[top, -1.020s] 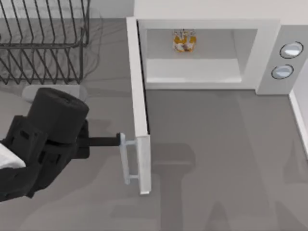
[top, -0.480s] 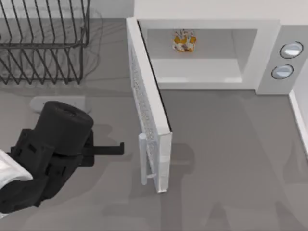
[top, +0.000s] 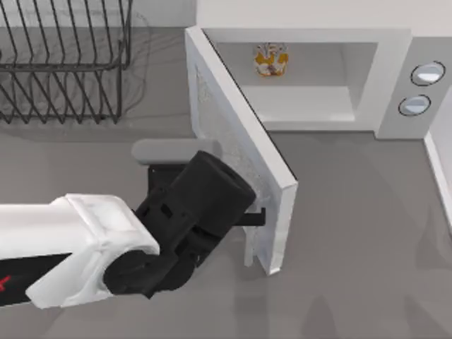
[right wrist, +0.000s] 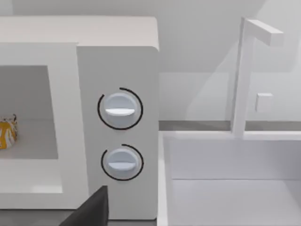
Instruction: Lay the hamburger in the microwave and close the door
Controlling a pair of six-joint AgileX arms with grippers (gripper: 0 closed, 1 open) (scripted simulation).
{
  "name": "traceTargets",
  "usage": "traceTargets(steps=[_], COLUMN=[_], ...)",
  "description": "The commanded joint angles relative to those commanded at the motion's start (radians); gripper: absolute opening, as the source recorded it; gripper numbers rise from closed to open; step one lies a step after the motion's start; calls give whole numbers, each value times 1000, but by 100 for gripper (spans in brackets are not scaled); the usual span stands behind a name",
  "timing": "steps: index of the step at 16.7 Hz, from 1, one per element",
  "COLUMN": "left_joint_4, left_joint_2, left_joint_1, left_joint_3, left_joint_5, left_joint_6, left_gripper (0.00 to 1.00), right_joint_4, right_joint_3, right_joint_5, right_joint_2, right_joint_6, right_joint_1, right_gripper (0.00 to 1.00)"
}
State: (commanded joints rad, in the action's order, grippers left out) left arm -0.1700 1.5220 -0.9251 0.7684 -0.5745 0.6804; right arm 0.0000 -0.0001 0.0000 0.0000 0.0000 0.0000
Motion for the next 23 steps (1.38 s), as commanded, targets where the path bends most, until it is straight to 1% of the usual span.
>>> traceTargets(steps=[2, 7, 9, 11, 14, 17, 23], left_joint_4=[-9, -9, -29, -65, -129, -174, -179], left_joint_2=[35, 36, 72, 143, 262, 342, 350], left_joint_1=[-34, -34, -60, -99, -157, -194, -194], left_joint_3=[35, 37, 74, 153, 319, 412, 423], left_joint_5=[-27, -26, -34, -50, -83, -111, -112], left_joint_6=[33, 36, 54, 88, 152, 198, 204], left_gripper=[0, 0, 0, 0, 0, 0, 0], right_joint_4=[0, 0, 0, 0, 0, 0, 0], right_joint_3=[0, 0, 0, 0, 0, 0, 0], right_joint_5=[0, 0, 0, 0, 0, 0, 0], right_joint_2=[0, 0, 0, 0, 0, 0, 0], right_joint_6=[0, 0, 0, 0, 0, 0, 0], right_joint_1=[0, 0, 0, 0, 0, 0, 0], right_gripper=[100, 100, 100, 100, 100, 100, 100])
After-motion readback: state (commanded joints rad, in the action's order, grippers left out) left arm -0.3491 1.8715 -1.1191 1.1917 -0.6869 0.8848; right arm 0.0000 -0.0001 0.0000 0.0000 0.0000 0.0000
